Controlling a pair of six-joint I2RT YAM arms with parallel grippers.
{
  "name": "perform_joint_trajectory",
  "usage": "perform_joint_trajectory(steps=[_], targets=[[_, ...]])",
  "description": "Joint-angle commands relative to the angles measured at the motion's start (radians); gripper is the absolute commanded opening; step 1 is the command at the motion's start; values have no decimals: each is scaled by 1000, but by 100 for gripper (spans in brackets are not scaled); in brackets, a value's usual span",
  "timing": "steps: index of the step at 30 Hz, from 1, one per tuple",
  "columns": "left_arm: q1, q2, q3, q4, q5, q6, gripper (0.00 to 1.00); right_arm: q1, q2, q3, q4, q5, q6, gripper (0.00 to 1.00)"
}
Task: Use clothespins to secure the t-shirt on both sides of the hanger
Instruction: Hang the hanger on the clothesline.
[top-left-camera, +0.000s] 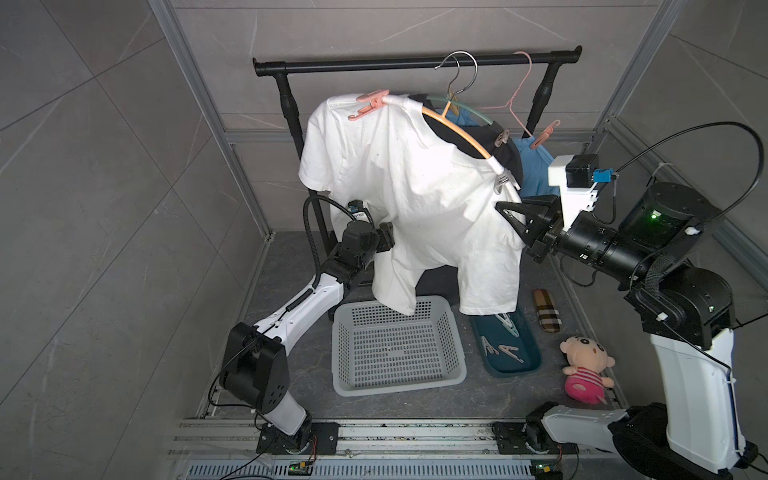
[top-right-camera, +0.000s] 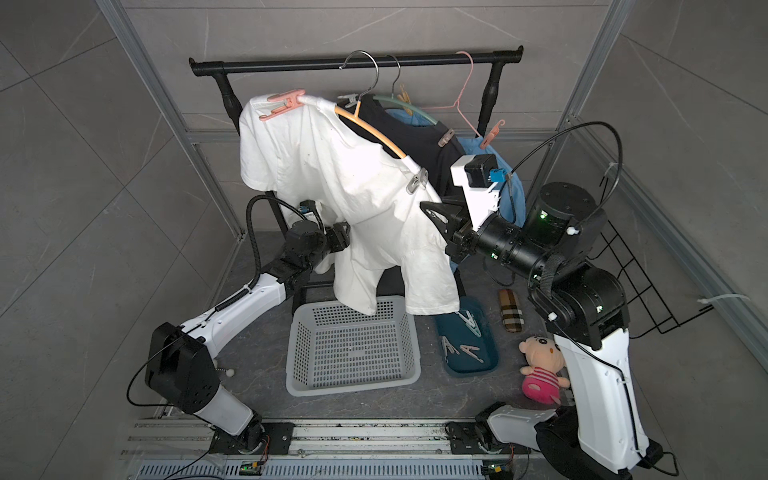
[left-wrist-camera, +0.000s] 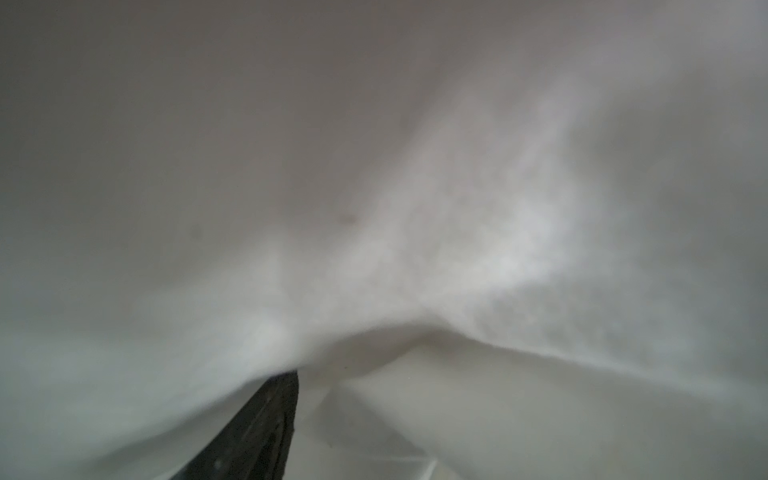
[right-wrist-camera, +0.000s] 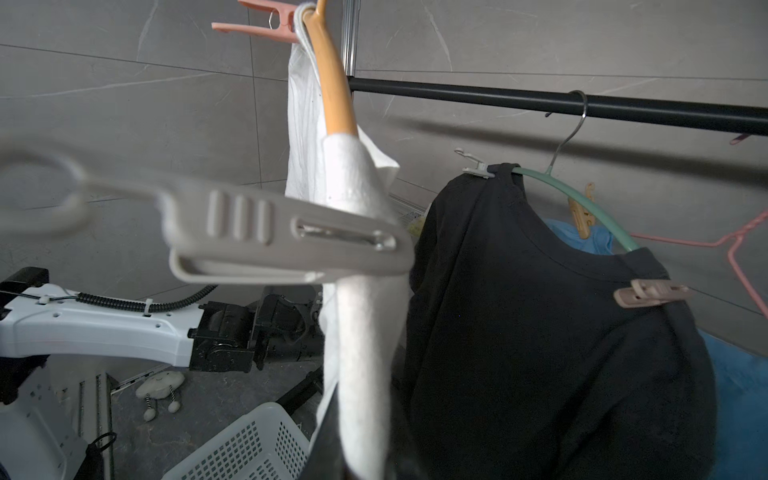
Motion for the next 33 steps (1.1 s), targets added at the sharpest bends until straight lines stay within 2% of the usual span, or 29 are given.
perform_joint_trajectory(steps=[1,8,11,13,16,21,27,33], targets=[[14,32,108,42,-76,21,66,1,-50,-18,106,-43,28,0],[17,7,19,57,1,44,67,1,-41,-57,28,-14,50,0],[15,-22,-48,47,91,41,76,2,3,-18,-5,26,98,0],[-1,-59,-104,53,100,43,91,1,36,12,-13,34,132,0],[-23,-120,-171,65,113,74,99,3,83,41,-8,35,167,0],[-36,-239,-261,54,113,88,99,10,188,136,-18,62,194,0],[-39,-411,-391,49,90,93,97,54,381,391,-140,231,191,0],[-39,-557,-470,27,57,97,95,103,507,530,-102,378,210,0]])
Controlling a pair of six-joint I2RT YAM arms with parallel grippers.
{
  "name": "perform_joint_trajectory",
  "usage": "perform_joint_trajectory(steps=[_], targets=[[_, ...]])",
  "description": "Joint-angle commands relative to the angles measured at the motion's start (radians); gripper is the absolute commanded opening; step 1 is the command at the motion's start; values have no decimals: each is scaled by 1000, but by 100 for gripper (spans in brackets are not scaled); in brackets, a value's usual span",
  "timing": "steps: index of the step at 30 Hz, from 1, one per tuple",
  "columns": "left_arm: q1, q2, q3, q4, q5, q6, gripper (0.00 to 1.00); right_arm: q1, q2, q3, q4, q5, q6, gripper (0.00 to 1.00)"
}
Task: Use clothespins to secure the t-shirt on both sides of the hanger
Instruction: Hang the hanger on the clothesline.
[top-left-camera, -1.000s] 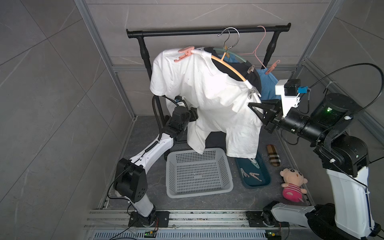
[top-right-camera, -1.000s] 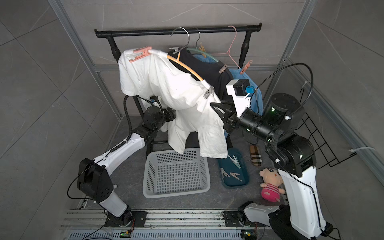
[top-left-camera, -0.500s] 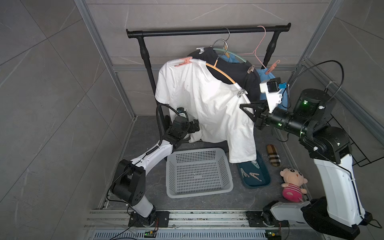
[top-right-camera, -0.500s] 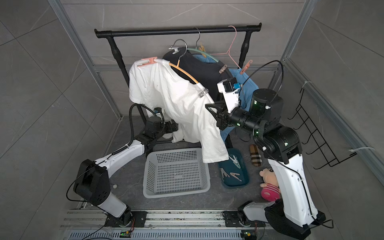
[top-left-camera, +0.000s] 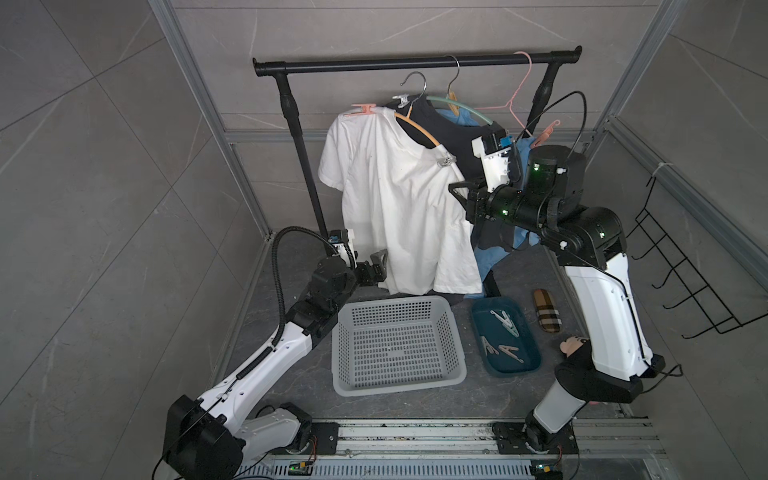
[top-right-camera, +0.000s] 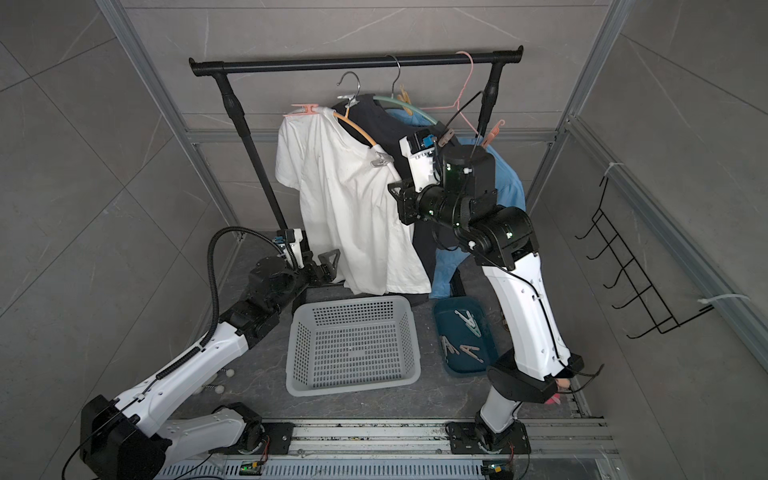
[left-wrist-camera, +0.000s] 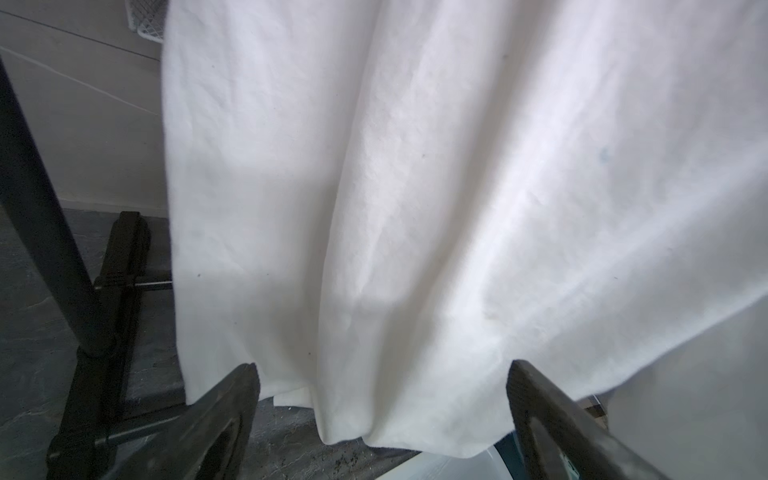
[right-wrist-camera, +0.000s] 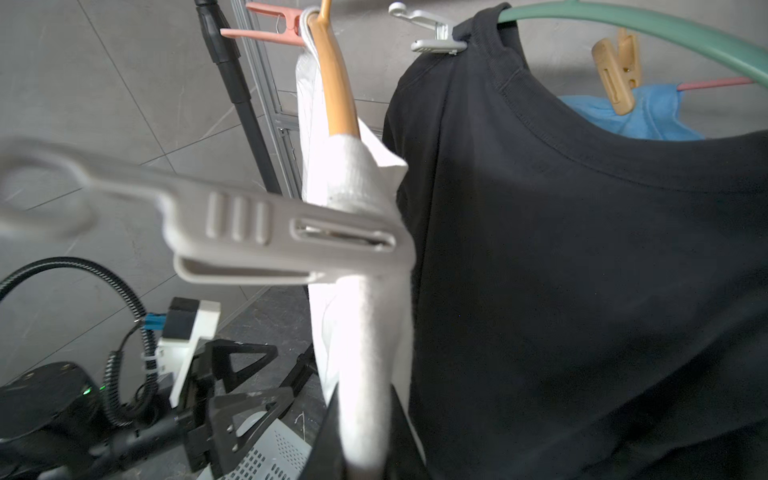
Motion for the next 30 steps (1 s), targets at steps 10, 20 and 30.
perform_joint_trajectory(steps=[10,20,30], targets=[[1,-141,-67,-34,-45,37,94,24,118,134,229,39,74,0],[1,-157,-78,-52,-60,39,93,28,132,102,367,-36,91,0],[1,-161,-72,-83,-58,37,93,27,230,210,356,50,68,0]])
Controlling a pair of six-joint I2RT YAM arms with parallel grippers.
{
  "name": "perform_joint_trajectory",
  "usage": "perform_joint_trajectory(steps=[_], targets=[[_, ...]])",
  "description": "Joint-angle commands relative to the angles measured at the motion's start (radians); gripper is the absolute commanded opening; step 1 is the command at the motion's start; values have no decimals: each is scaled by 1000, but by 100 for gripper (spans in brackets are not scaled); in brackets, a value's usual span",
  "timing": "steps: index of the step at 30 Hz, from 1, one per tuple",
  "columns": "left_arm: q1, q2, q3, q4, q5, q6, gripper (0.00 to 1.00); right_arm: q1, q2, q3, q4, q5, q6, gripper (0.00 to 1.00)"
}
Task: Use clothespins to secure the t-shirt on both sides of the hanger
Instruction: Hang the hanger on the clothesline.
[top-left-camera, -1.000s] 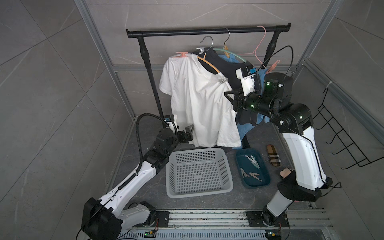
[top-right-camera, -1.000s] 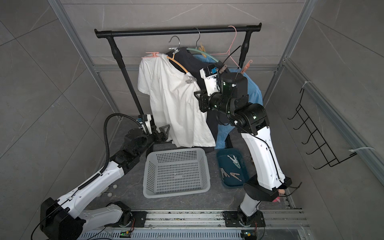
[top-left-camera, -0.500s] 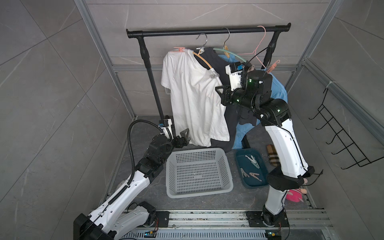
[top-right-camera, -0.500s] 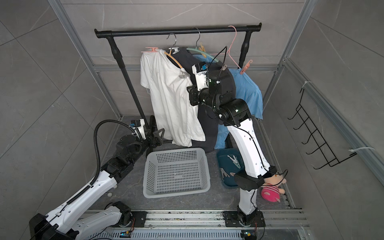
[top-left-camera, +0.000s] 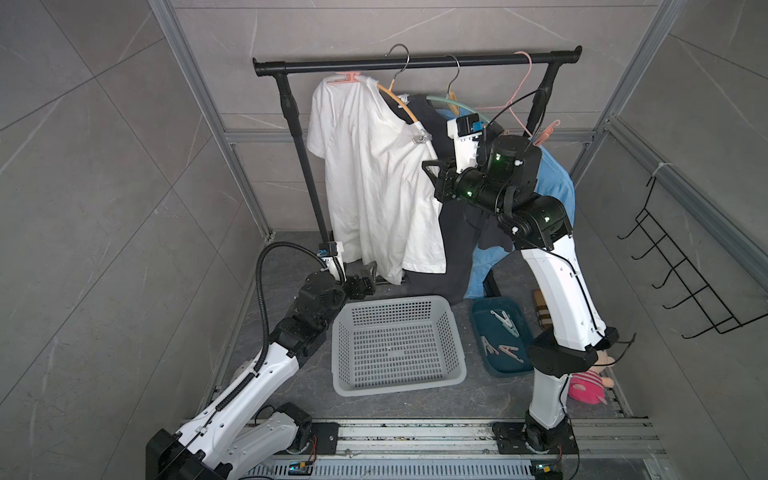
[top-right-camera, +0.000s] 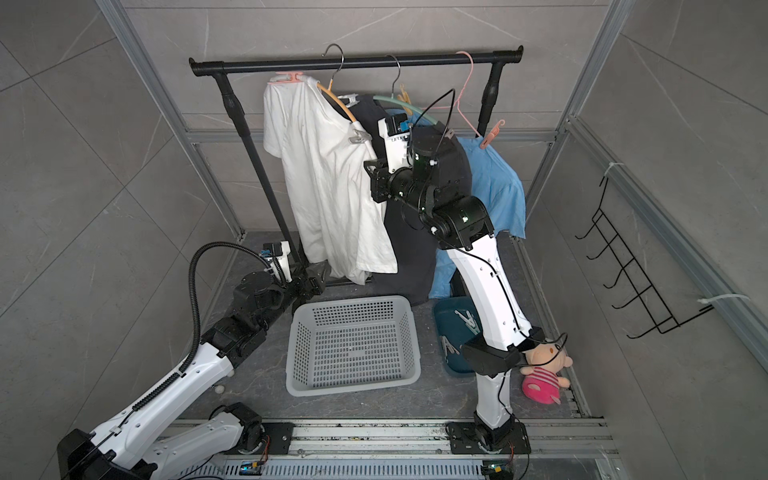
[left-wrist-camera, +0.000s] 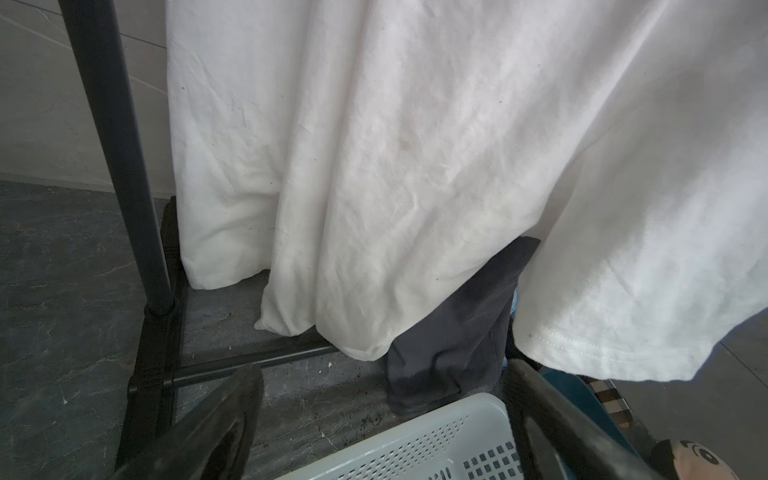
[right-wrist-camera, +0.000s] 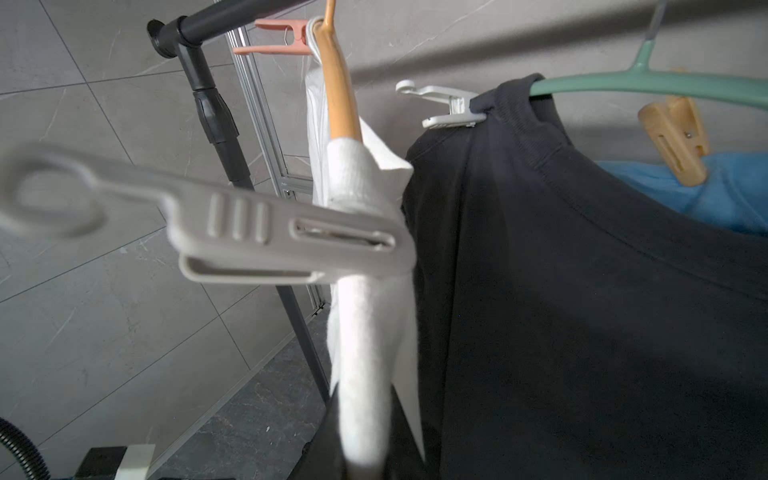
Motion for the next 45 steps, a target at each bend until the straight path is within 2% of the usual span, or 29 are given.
perform_joint_trajectory(steps=[1,14,20,25,31,34,36,38,40,42,45], targets=[[1,-25,6,11,-19,19,93,2,25,57,144,40,4,0],[1,-48,-23,-14,-36,-7,92,2,90,99,180,75,-21,0],[2,-61,-18,-36,-58,14,93,17,73,63,120,11,-57,0],[1,-81,-10,-61,-75,39,93,52,15,-19,107,9,-108,22],[1,-110,3,-97,-107,71,95,60,-39,-50,73,37,-103,61],[1,-127,9,-108,-121,100,97,63,-89,-75,47,40,-107,76],[1,-133,14,-117,-141,117,99,66,-150,-150,50,24,-110,84],[2,-129,19,-121,-182,139,100,70,-239,-255,70,4,-108,91],[2,-117,44,-157,-281,135,100,79,-330,-370,92,-8,-104,99],[2,-111,58,-183,-371,121,100,84,-436,-503,123,-11,-98,99],[4,-125,35,-165,-396,153,100,84,-592,-724,169,45,-83,99]])
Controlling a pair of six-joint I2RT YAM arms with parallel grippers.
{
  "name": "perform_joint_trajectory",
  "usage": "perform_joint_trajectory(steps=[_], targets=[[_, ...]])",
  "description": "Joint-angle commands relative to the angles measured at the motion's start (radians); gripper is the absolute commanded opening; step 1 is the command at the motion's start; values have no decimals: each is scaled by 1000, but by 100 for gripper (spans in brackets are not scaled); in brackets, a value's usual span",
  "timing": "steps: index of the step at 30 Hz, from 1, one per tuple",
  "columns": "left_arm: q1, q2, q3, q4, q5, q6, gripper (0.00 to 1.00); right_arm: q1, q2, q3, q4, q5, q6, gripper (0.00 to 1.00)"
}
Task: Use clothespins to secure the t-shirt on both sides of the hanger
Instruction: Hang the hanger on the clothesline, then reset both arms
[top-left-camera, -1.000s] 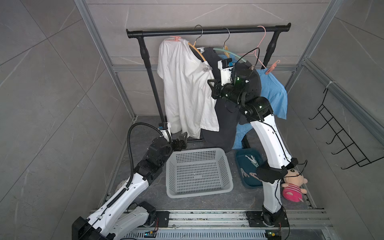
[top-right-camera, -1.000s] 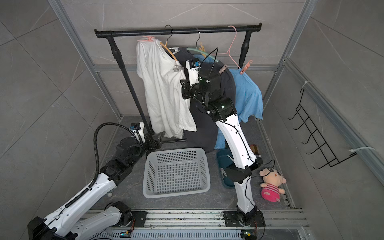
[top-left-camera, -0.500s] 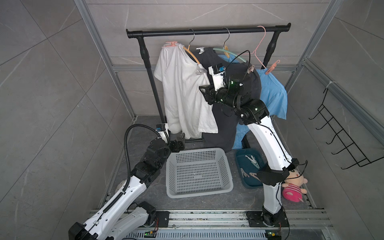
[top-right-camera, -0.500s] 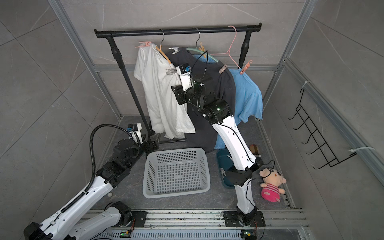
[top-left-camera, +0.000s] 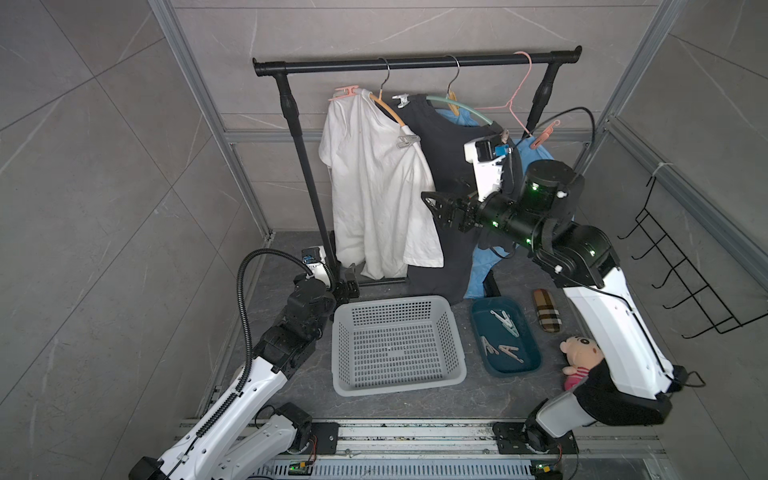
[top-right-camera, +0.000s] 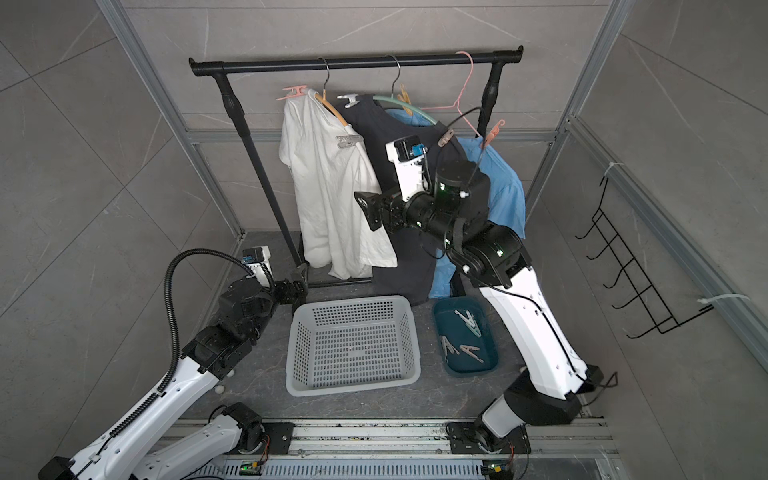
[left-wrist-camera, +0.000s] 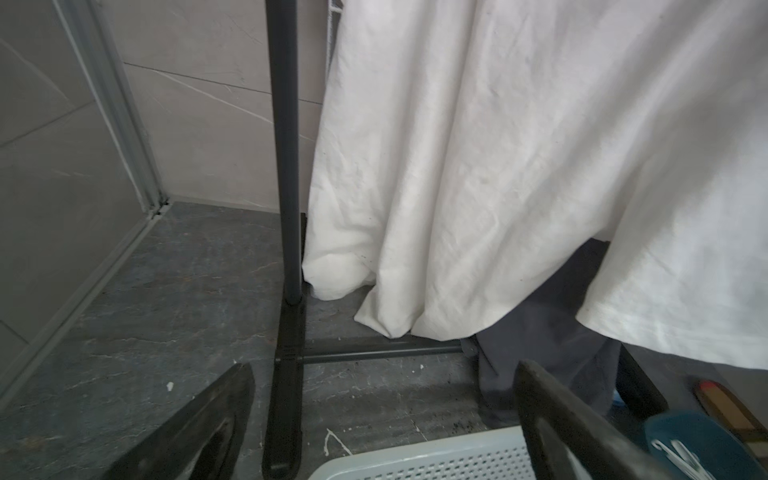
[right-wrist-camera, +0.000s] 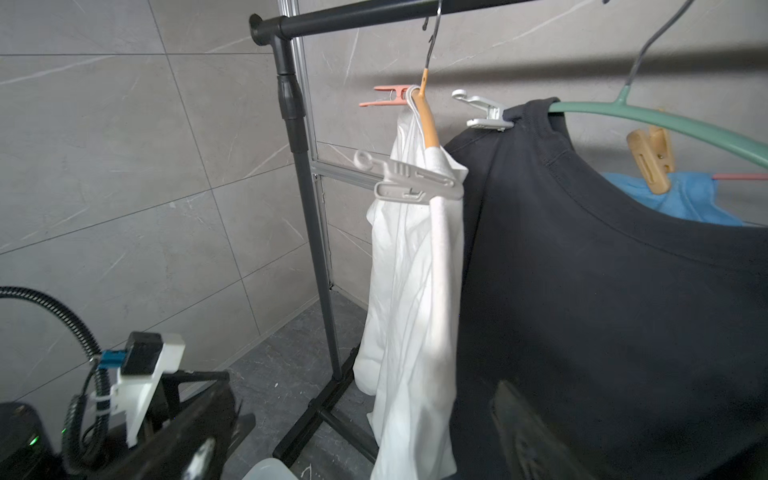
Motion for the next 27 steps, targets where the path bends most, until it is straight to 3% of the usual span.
perform_joint_trajectory(steps=[1,7,10,13,16,21,25,27], targets=[[3,-25,3,13,-111,69,100,4,-177,-225,80,61,22,99],[13,-46,-142,134,-326,155,100,4,-515,-807,280,235,-1,99],[22,-15,-230,260,-415,260,100,4,-610,-1050,377,343,-37,99],[70,39,-292,312,-491,253,100,4,-655,-1345,534,488,-63,99],[155,77,-369,354,-434,205,100,4,-640,-1539,686,635,-37,99],[274,95,-542,550,-288,162,100,-2,-542,-1687,889,757,-119,100],[295,137,-562,561,-217,189,100,-28,-426,-1775,1071,804,-154,99],[306,193,-592,646,-217,198,100,-53,-399,-1822,1151,785,-152,100]])
